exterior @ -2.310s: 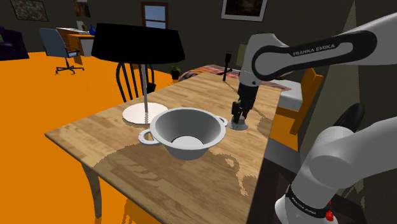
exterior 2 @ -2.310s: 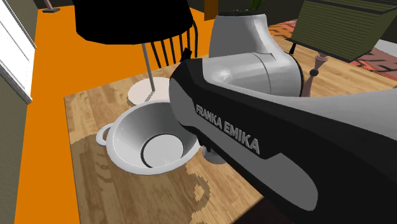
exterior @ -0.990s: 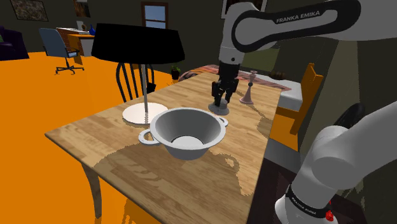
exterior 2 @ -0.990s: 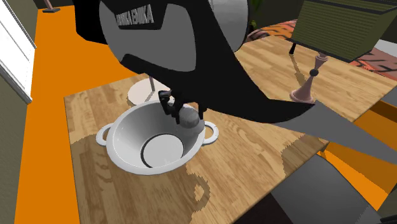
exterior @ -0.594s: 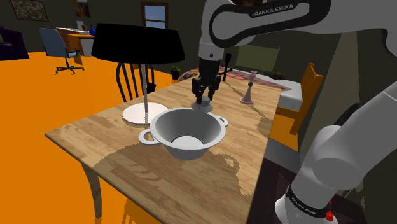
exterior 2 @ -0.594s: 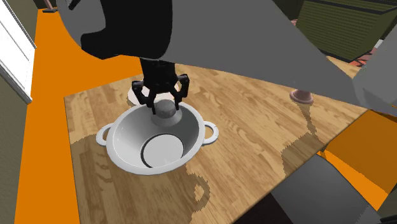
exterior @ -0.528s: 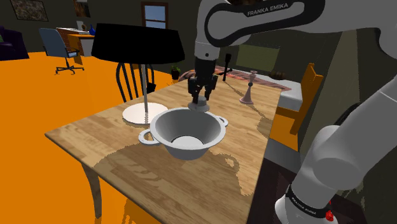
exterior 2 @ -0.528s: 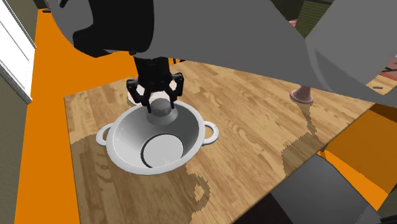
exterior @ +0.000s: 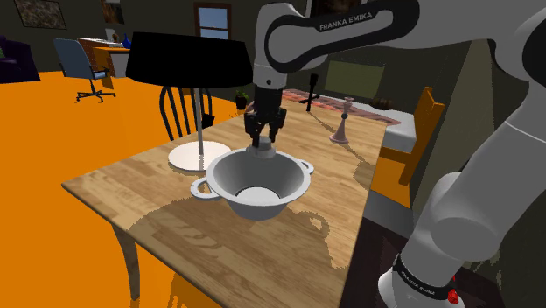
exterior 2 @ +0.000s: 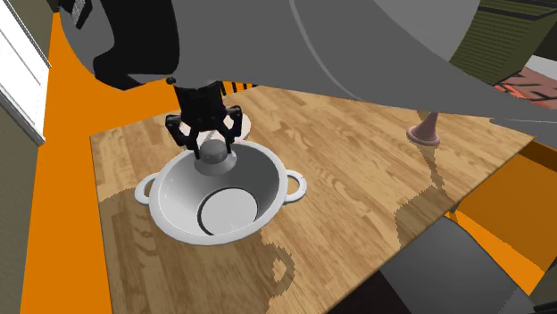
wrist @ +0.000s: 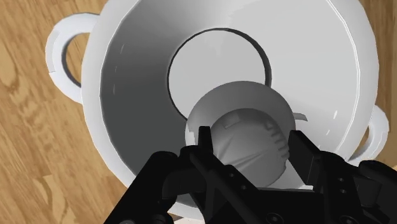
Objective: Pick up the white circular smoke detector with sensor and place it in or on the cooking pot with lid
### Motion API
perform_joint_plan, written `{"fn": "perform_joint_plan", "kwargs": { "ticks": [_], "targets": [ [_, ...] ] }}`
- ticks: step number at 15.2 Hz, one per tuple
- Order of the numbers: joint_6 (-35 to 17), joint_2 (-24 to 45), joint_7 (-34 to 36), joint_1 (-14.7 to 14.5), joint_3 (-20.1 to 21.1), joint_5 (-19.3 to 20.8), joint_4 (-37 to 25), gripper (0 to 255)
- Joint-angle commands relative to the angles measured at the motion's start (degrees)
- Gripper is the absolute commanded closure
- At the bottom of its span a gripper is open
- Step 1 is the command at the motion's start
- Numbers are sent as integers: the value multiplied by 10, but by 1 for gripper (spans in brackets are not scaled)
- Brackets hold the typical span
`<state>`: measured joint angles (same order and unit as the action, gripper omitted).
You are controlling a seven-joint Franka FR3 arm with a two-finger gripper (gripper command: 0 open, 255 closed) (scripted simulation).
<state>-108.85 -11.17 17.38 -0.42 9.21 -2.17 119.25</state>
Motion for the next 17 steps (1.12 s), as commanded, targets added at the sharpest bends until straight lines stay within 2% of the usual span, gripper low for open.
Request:
{"fn": "perform_joint_plan", "kwargs": {
  "ticks": [1, 11, 17],
  "targets": [
    [-16, 4, 0, 0, 0, 0, 12, 255],
    [-94, 23, 1, 0, 2, 2, 71, 255],
    [-98, 25, 1, 0, 3, 2, 73, 255]
  ]
}}
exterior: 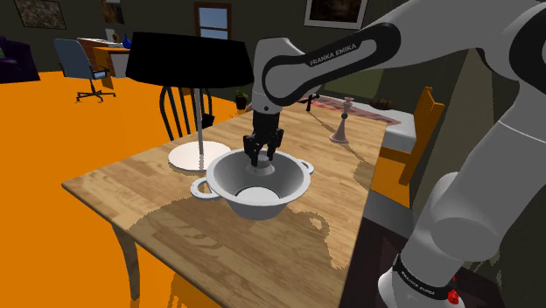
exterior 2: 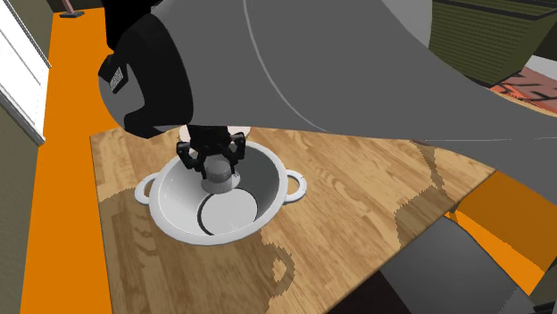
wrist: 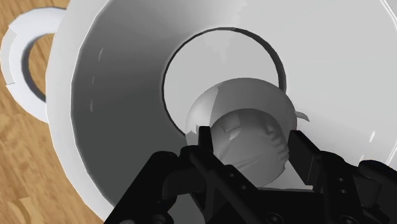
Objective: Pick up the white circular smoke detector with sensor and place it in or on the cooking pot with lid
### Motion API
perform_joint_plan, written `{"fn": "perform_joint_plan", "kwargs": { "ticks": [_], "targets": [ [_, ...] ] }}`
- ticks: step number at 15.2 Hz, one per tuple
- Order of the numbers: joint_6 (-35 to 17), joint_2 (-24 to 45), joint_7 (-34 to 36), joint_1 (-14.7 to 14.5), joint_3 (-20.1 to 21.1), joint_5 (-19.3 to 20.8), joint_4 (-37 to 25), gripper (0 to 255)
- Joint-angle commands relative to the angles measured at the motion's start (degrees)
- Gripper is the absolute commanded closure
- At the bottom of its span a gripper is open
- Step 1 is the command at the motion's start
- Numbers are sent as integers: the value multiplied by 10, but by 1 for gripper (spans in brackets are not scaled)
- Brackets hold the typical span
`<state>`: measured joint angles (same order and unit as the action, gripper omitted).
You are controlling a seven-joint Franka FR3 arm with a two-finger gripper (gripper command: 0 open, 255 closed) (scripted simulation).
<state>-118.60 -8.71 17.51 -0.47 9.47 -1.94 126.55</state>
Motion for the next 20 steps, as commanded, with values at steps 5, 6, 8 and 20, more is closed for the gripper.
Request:
{"fn": "perform_joint_plan", "kwargs": {
  "ticks": [5, 6, 8, 20],
  "targets": [
    [0, 0, 0, 0, 0, 0, 0, 0],
    [0, 0, 0, 0, 0, 0, 0, 0],
    [0, 0, 0, 0, 0, 0, 0, 0],
    [73, -20, -2, 1, -2, -2, -53, 0]
  ]
}}
